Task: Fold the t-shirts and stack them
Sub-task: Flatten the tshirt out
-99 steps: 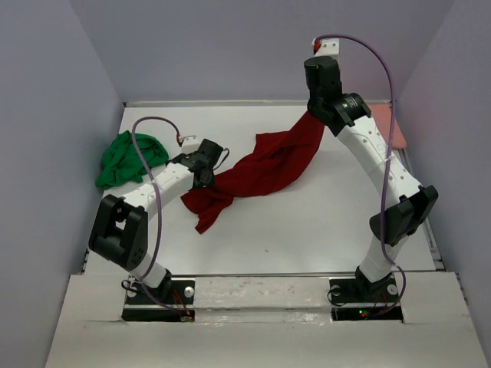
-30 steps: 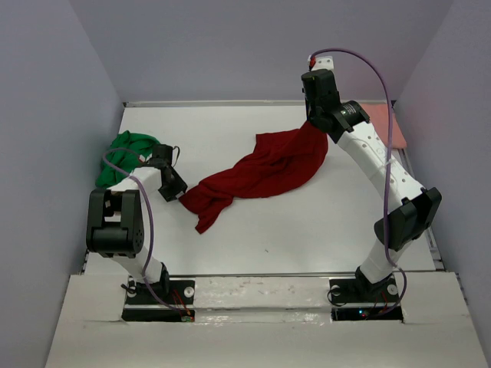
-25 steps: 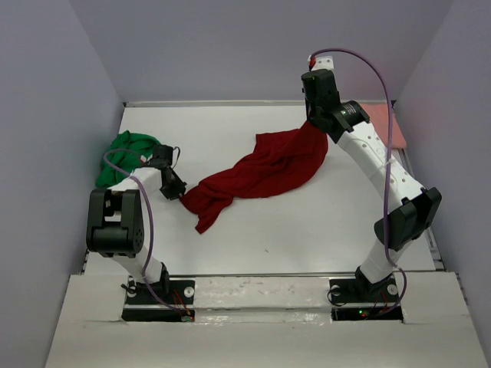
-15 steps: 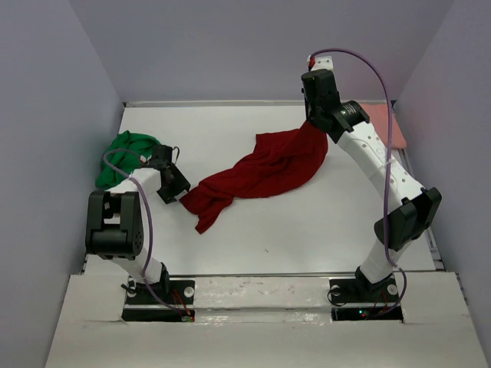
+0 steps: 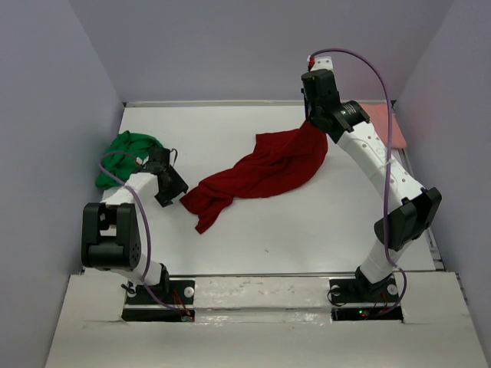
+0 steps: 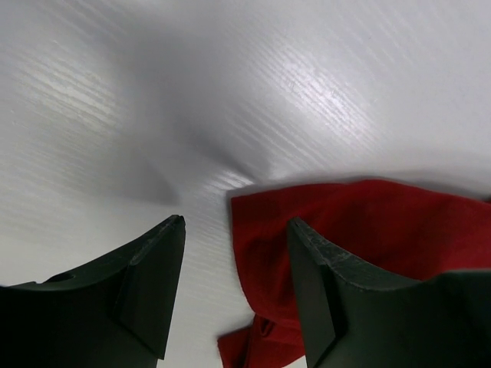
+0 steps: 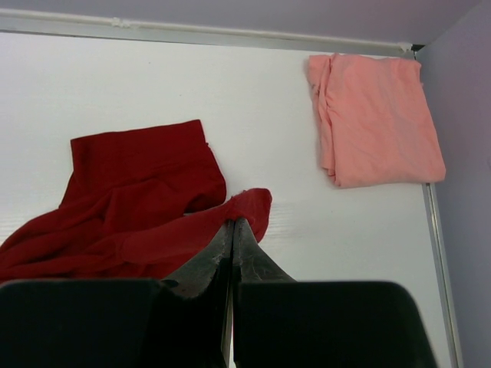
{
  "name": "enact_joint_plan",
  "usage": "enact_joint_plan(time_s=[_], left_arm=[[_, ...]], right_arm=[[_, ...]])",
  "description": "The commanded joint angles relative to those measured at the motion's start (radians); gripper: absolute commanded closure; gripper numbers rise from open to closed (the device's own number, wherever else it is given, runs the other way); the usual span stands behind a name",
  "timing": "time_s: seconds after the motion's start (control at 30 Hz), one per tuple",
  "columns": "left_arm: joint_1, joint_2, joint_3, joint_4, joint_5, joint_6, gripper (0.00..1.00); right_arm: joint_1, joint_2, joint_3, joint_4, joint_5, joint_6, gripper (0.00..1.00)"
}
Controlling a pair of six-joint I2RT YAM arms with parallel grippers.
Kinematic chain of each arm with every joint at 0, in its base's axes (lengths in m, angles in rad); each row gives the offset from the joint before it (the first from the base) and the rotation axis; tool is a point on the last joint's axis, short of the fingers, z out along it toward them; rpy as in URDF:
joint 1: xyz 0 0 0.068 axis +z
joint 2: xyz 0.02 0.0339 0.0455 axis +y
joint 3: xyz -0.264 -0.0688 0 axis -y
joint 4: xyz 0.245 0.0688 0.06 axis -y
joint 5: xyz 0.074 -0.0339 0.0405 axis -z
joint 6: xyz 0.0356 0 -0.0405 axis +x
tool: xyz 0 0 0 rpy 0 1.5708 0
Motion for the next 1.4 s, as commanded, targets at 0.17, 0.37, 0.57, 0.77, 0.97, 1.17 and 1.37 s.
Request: enact_joint_plan(time_s=[0.17, 0.37, 0.57, 0.77, 0.97, 1.17, 1.37], left_arm=[[0.003, -0.005, -0.021, 0.012, 0.078, -0.011, 0.35], [0.003, 0.051, 0.003, 0.03, 0.087, 0.0, 0.35], [0.003, 0.078, 0.008, 0.053, 0.117, 0.002, 0.39], [0.003, 0.101, 0.009, 0.075, 0.141, 0.012, 0.7], [0.003, 0.103, -0.004, 0.081, 0.149, 0.019, 1.0], [-0.075, -0.044, 0.115, -0.037, -0.107, 0.063, 1.0], [-0.212, -0.207, 0.418, -0.224, -0.299, 0.173, 1.0]], right_arm=[[-0.008, -0.051, 0.007, 0.011, -0.01, 0.014, 1.0], [-0.008, -0.045, 0.007, 0.007, -0.018, 0.018, 1.0], [-0.008, -0.036, 0.008, 0.002, -0.013, 0.019, 1.0], [-0.008, -0.024, 0.008, 0.004, -0.017, 0.024, 1.0], [-0.008, -0.019, -0.005, 0.004, -0.013, 0.028, 1.0], [-0.024, -0.001, -0.091, 0.06, 0.123, 0.001, 1.0], [-0.139, -0.053, -0.007, 0.063, 0.024, 0.004, 1.0]])
